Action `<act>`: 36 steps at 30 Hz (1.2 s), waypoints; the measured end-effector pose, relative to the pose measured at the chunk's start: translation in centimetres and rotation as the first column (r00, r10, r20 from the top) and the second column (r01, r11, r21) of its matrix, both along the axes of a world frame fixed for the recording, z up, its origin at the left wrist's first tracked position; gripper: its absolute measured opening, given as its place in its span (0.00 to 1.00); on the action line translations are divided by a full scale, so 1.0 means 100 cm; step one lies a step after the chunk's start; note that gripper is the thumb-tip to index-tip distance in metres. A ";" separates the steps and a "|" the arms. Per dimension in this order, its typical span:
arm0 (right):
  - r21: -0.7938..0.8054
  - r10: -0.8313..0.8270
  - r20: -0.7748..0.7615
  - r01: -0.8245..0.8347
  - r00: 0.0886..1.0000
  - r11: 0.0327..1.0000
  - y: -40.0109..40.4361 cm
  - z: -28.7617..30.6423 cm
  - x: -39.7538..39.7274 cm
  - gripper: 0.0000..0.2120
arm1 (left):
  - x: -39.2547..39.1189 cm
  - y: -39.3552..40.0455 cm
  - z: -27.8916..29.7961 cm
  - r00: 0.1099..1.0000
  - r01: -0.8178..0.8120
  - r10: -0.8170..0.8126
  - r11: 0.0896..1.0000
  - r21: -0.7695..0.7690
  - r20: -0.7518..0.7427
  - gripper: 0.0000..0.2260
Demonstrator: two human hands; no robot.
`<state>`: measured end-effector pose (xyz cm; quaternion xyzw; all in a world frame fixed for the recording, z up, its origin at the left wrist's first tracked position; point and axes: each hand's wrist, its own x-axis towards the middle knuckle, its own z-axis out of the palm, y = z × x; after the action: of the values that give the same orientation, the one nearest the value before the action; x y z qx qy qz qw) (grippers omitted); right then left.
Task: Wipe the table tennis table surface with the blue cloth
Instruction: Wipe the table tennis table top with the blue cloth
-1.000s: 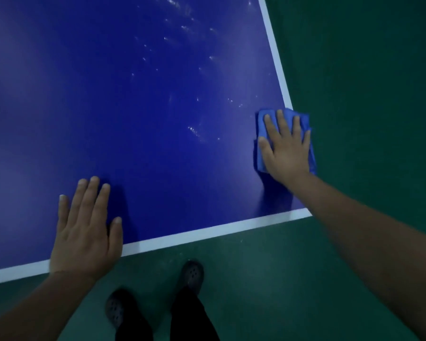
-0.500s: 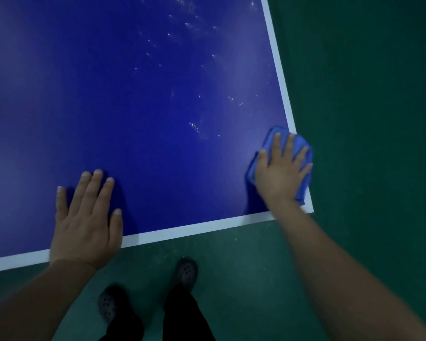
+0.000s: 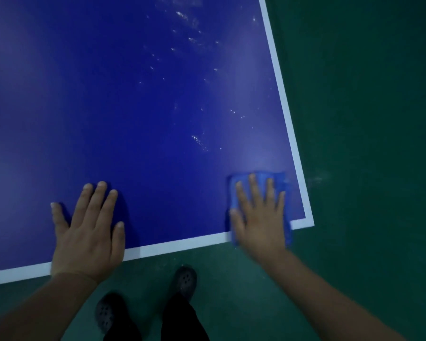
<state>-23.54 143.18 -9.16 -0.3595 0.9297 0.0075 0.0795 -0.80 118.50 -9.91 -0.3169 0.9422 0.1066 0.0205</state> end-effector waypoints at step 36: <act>-0.039 -0.012 -0.060 0.009 0.998 0.999 -0.022 -0.007 -0.066 0.29 | 0.000 -0.001 -0.001 0.999 0.017 -0.017 1.000 -0.009 0.035 0.29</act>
<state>-30.10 141.01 -9.86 -0.3556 0.9336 -0.0002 0.0445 -0.79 118.36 -10.05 -0.3108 0.9448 0.0965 0.0364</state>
